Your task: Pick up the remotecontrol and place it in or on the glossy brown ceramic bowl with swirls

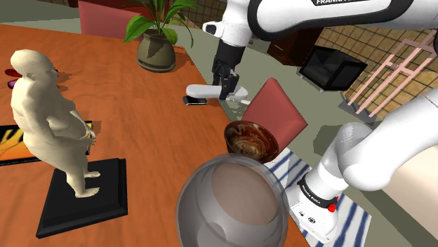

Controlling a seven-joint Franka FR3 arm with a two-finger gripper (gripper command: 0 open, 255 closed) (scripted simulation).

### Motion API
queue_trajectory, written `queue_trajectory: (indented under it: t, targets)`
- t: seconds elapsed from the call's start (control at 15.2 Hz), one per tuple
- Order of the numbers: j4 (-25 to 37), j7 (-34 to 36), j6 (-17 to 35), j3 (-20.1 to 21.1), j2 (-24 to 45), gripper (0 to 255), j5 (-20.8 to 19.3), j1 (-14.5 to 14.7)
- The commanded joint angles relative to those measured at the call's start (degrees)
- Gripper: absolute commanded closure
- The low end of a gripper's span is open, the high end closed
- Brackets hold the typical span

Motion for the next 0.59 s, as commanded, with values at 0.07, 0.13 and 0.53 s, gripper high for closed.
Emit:
queue_trajectory:
  t: [0.07, 0.13, 0.53]
  targets:
    - [-0.98, 0.29, -1.5, 0.2, -2.48, 255, 0.31, 0.27]
    - [-2.96, 0.6, -1.74, 0.41, -4.71, 255, 0.63, 0.56]
    - [-13.51, 2.74, -4.77, 1.91, -18.34, 255, 2.86, 2.73]
